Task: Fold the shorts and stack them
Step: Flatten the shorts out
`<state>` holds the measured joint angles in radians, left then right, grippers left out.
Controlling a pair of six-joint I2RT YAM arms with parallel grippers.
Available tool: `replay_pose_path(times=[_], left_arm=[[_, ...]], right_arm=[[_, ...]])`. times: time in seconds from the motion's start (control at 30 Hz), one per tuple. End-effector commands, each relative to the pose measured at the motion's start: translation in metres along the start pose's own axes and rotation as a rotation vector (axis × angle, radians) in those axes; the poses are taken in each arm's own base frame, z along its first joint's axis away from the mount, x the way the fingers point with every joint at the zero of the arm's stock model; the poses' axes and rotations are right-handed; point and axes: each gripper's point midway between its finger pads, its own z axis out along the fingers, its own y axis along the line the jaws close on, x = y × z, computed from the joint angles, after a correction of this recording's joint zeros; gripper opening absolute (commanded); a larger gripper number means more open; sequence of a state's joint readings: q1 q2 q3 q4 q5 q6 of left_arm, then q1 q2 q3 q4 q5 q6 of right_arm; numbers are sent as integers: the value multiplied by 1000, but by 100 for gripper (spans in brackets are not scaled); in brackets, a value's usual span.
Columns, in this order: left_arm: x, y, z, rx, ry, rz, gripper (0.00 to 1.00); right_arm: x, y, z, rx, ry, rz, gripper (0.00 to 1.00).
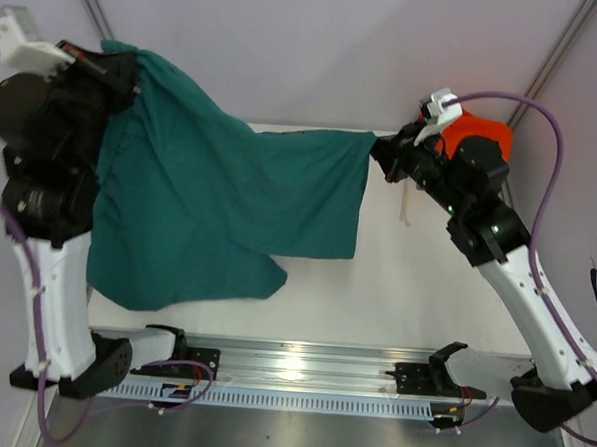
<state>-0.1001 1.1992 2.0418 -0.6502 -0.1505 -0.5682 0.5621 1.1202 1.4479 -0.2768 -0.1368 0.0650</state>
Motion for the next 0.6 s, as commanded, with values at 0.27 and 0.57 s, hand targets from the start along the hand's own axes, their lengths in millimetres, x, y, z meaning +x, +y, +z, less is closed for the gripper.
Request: replay_pose_path(times=[0.27,0.57], left_arm=[[44,5,101,-4,65,0,0],[52,-2,103,42,89,-14,0]], right_arm=[[-32,-81,60,28,-68,96,0],[-52,-67,45,-24,-100,58,0]])
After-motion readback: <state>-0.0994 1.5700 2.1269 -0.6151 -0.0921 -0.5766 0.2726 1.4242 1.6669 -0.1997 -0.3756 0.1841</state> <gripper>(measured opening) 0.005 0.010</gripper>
